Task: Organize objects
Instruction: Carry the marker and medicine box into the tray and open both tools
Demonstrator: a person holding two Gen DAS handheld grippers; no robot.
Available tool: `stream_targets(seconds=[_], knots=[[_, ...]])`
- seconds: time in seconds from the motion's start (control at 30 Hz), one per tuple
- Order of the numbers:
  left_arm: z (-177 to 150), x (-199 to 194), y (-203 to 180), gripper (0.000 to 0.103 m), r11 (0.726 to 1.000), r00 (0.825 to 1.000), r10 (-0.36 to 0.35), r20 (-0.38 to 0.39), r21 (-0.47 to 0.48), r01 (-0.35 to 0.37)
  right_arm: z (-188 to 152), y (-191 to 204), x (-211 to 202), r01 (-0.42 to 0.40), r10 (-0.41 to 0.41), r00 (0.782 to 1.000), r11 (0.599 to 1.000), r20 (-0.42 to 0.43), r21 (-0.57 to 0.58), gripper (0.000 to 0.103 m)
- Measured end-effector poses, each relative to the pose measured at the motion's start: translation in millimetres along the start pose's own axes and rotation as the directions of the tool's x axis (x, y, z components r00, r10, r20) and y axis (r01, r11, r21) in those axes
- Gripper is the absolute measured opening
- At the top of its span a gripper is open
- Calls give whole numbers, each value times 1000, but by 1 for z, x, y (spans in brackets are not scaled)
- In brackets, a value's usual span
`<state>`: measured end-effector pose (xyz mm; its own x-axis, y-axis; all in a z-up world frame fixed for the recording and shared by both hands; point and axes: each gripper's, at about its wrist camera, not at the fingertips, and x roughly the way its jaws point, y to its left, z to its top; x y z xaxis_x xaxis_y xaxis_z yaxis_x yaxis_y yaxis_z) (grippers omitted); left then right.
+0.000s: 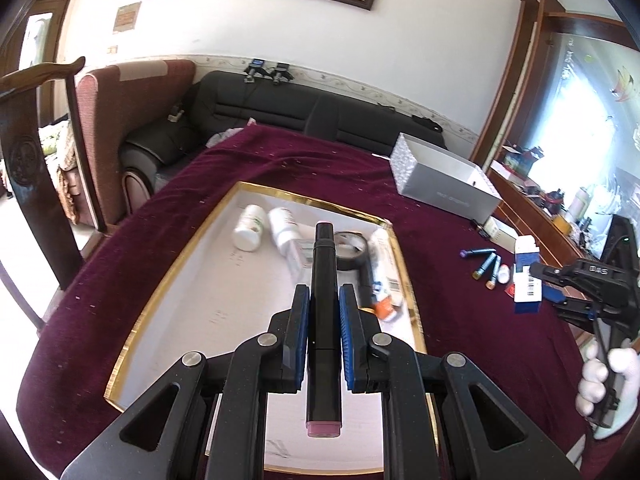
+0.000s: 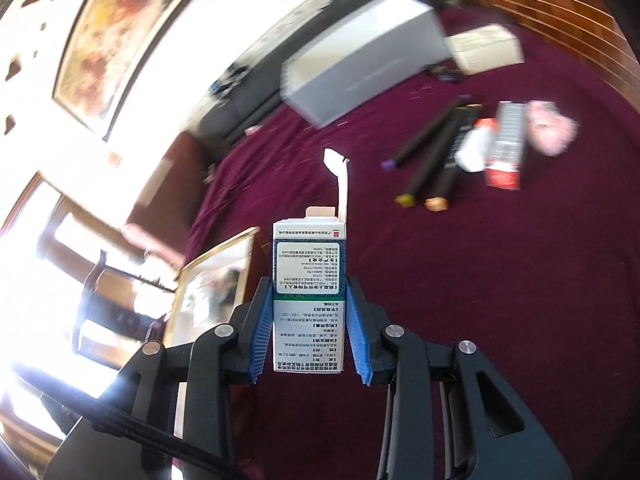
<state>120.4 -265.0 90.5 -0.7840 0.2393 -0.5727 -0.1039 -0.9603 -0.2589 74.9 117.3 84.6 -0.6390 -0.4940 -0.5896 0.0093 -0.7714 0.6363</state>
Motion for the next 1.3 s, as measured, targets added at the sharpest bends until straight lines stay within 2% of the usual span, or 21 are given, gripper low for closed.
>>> stream_targets(seconds=[0.17,0.23,0.43,0.57,0.73,0.9,1.03,1.2,1.3], knots=[[3,6,16,12,999,999,53,0,-4,-53,-12,35,20,-102,97,992,993,-82,-61,32],[4,12,21,12,998,997,70,-9,-3,-70,-20,53,32,-144,132,983,986,-128,-85,32],[7,33,34,12,995,994,97,-47,-2,-97,-42,95,76,-212,173,950,968,-260,-132,33],[10,48,45,12,993,990,117,-85,-9,-118,-57,117,117,-235,169,921,960,-353,-154,33],[9,61,60,12,992,985,111,-130,-42,-117,-78,140,175,-249,149,870,956,-469,-157,33],[8,67,73,12,989,986,91,-141,-102,-105,-88,154,212,-236,120,844,958,-522,-161,33],[9,64,85,14,983,991,53,-121,-171,-73,-90,156,223,-217,94,843,961,-529,-174,33],[11,51,95,30,972,996,24,-89,-232,-44,-90,158,223,-189,55,855,959,-515,-212,38],[13,33,95,42,966,999,25,-38,-257,-34,-90,158,211,-191,43,865,950,-500,-248,43]])
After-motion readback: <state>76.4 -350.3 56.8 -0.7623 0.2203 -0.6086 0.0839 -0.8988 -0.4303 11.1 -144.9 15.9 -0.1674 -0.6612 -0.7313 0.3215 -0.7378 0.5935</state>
